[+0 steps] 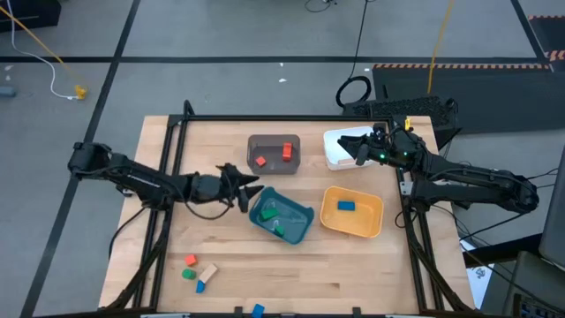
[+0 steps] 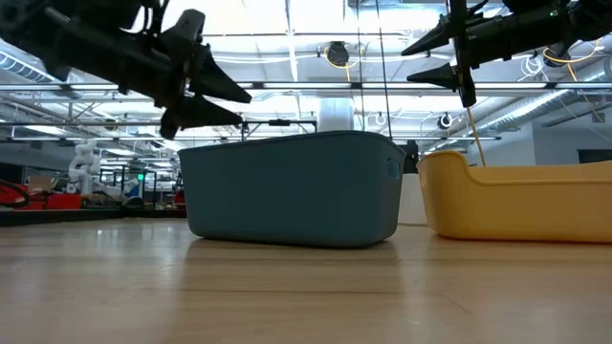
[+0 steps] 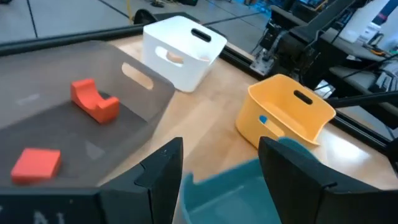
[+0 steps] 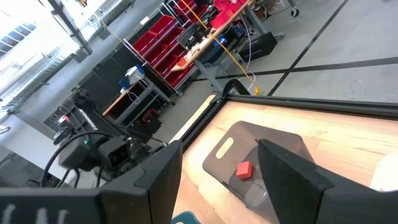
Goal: Sort & place blocks by color
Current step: Put the brown block into the white bin
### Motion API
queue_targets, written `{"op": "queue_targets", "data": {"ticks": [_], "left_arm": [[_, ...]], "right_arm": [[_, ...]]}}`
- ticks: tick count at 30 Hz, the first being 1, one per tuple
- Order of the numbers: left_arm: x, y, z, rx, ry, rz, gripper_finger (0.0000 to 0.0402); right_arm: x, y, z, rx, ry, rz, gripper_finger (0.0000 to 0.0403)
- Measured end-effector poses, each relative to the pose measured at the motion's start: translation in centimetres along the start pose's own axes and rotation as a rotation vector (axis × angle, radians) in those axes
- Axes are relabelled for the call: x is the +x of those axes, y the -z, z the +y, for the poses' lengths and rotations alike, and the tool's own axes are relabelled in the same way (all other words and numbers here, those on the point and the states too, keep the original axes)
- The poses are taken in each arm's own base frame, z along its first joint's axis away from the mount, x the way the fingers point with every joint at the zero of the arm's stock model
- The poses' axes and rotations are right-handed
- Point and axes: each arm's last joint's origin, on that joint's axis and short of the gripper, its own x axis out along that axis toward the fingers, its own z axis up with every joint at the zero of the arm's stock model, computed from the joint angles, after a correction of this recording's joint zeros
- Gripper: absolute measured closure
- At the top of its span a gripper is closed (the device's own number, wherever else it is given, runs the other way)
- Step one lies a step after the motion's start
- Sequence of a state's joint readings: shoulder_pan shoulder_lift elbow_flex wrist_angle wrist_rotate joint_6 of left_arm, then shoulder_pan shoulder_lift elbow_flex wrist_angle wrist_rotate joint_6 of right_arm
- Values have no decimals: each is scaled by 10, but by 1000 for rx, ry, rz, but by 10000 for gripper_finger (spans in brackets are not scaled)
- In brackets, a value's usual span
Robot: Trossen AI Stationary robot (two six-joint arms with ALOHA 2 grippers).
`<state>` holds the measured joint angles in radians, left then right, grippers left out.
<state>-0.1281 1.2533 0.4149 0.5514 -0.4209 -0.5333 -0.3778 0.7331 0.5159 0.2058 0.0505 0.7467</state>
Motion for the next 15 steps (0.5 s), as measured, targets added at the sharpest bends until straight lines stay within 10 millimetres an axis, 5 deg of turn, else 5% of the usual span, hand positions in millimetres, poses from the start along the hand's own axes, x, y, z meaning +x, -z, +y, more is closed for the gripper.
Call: {"op": "queue_targets", "data": {"ticks": [8, 15], "left_arm": [[-18, 10, -24, -51, 4, -24, 190], [-22, -5, -56, 48, -43, 57, 190]], "right_arm": [[0, 0, 0, 0, 0, 0, 200], [0, 0, 0, 0, 0, 0, 200]]}}
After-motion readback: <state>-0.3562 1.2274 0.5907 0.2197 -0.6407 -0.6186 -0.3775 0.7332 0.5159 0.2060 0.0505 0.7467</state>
